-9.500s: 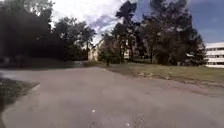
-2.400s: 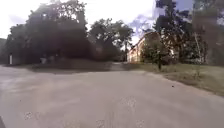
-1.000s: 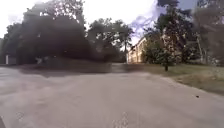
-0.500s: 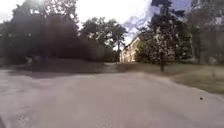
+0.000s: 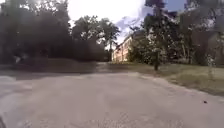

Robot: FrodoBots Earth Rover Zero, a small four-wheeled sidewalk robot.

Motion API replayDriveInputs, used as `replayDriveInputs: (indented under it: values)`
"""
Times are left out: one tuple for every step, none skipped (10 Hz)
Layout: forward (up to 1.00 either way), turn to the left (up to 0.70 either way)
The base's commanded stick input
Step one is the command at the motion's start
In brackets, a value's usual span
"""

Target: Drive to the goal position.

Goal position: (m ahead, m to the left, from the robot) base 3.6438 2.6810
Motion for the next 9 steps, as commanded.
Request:
replayDriveInputs:
  values:
    - [0.70,-0.27]
    - [0.70,-0.27]
    - [0.70,-0.15]
    - [0.70,0.00]
    - [0.70,0.00]
    - [0.70,0.00]
    - [0.70,0.00]
    - [0.70,0.15]
    - [0.70,0.27]
